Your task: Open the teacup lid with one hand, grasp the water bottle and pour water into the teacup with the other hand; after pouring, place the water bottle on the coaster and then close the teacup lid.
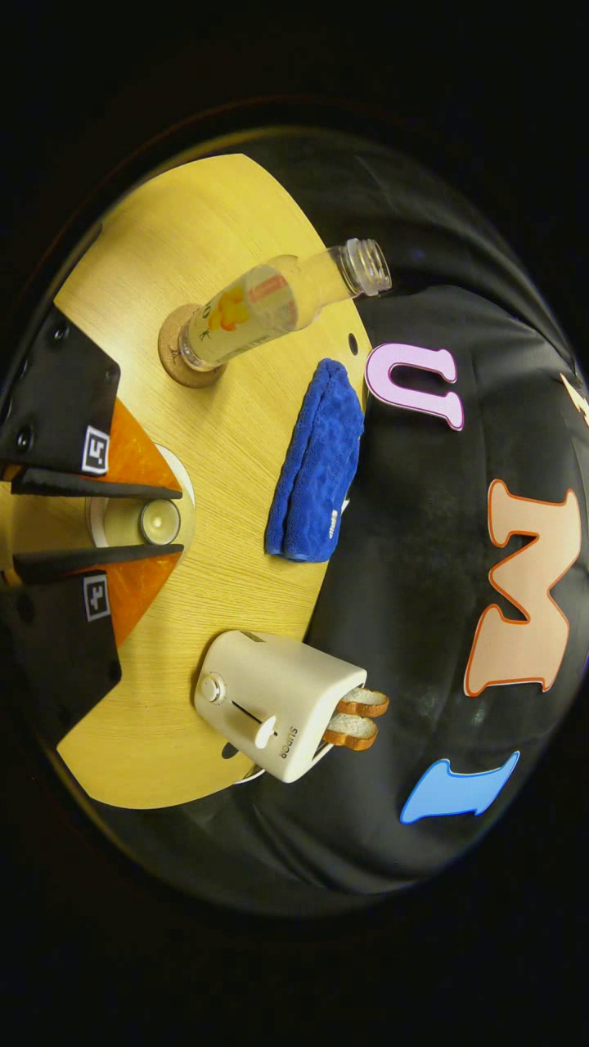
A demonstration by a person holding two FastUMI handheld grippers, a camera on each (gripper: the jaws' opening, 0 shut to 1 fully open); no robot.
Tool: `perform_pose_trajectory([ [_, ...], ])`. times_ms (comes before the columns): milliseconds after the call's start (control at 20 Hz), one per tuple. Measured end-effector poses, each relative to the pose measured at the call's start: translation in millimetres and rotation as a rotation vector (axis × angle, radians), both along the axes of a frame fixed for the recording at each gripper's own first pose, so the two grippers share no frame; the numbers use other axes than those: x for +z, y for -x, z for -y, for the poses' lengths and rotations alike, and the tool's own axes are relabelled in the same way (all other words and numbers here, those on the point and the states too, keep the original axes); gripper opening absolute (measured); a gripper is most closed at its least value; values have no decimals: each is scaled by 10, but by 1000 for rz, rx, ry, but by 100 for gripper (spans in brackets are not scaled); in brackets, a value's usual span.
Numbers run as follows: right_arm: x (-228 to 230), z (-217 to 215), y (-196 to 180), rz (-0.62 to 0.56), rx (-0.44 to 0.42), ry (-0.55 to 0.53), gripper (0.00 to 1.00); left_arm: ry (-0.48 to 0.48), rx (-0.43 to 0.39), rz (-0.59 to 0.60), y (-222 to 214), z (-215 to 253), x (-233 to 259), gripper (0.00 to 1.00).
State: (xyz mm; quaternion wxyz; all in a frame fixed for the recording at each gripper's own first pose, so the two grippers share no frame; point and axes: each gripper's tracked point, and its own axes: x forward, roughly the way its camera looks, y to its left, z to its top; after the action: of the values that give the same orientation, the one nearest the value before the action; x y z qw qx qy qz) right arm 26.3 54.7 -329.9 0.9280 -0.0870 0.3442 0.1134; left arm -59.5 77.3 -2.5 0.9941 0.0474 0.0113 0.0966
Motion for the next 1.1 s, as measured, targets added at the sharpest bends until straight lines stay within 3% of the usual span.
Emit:
perform_pose_trajectory([
  [200, 154, 21, 22, 4, -18, -41, 30, 6, -57, -30, -73, 149, -151, 96],
  [600, 655, 348, 164, 38, -100, -112, 30, 68, -280, -170, -246, 828, -999, 96],
  [850, 841, 766, 326, 52, -178, -103, 31, 147, -409, -300, -241, 1249, -1734, 95],
  [1100, 892, 1181, 579, 40, -251, -62, 31, 195, -463, -388, -274, 1463, -2189, 95],
])
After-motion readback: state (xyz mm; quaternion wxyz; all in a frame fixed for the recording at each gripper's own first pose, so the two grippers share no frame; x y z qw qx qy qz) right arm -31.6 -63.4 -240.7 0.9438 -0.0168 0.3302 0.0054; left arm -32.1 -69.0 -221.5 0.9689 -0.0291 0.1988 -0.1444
